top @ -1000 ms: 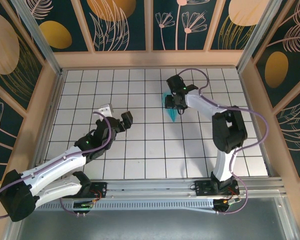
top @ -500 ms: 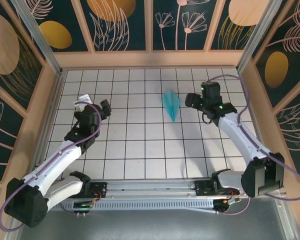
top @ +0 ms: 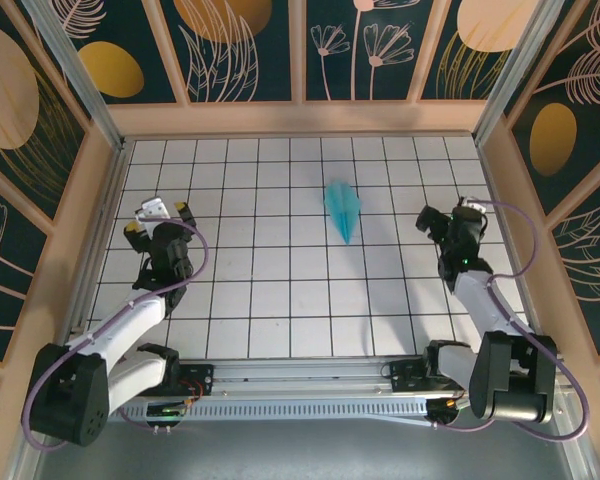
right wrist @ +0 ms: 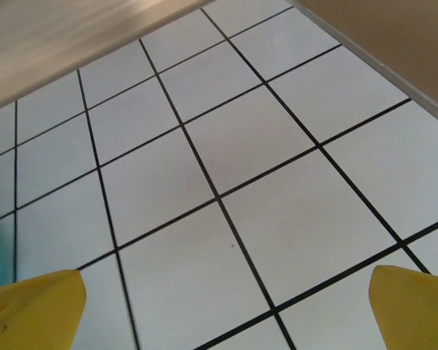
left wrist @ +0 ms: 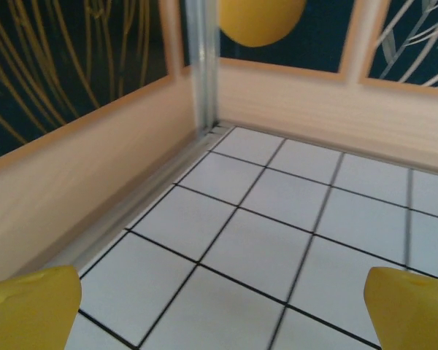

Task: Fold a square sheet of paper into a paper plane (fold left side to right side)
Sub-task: Reset both arms

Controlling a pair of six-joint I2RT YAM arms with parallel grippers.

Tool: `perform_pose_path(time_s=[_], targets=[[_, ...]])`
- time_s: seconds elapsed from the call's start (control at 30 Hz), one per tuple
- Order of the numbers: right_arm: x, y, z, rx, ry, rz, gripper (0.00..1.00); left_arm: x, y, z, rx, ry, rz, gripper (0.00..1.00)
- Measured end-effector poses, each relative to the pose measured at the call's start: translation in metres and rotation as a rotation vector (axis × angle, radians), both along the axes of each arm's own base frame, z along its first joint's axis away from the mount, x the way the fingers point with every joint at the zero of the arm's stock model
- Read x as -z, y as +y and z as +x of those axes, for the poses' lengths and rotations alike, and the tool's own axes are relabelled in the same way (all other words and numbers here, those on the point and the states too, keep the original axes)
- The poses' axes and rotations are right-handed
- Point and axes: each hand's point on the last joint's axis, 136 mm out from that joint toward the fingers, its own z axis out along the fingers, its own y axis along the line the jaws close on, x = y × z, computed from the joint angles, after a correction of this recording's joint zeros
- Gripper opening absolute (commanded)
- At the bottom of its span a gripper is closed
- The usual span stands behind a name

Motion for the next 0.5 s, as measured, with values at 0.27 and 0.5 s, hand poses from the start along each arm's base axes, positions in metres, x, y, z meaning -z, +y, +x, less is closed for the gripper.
perform_pose_path(time_s=[0.27,0.5], targets=[[0.026,0.0,0.008,-0.041,-0.137,-0.087,0.99,0.034,0.016,0.01,-0.027,0.056,0.066,0.99],[0.031,0.014,0.014,-0.114,-0.233,-0.142,0.99,0.052,0.011,0.016,0.054,0.042,0.058,0.99]])
